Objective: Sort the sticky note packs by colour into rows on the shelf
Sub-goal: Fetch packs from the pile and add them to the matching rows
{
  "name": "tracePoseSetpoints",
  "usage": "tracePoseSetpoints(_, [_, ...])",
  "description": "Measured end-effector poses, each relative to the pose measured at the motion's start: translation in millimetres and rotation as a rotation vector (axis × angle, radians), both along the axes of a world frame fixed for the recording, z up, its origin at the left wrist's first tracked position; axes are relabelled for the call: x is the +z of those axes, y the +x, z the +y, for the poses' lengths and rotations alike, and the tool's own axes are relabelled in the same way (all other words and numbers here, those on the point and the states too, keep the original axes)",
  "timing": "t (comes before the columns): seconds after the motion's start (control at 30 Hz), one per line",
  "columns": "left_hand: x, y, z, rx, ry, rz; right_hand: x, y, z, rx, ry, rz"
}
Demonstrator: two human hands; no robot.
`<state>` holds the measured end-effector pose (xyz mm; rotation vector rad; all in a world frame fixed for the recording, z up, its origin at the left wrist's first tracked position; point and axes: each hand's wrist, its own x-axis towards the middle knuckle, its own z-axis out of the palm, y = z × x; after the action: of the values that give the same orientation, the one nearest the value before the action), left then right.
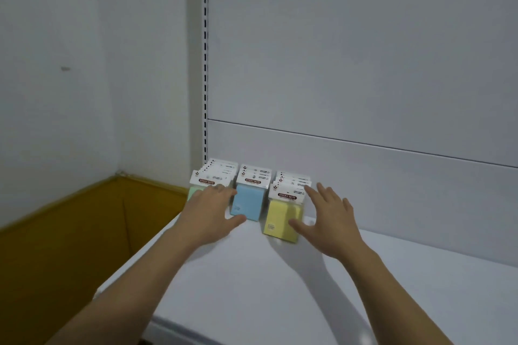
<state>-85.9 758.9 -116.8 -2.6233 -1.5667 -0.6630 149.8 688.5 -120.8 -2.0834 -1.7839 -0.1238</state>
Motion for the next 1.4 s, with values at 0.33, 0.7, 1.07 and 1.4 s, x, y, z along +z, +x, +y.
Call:
tracePoseSetpoints(0.33, [31, -40, -45, 0.179, 0.076, 0.118, 27, -21, -11, 0.162, 0.069, -0.048])
tracePoseSetpoints(0.7, [9, -85, -5, 0.205, 0.062, 0.157, 3, -77, 30, 0.285, 0.007, 0.034])
tracePoseSetpoints(1.07, [-30, -121, 118, 0.007, -0.069, 0.146, -29, -159, 122, 0.152, -0.085, 0.211])
tracePoseSetpoints(1.4, [-60, -104, 167, -0.291, -0.291, 0.024, -47, -178, 132, -0.047, -0.044, 0.393])
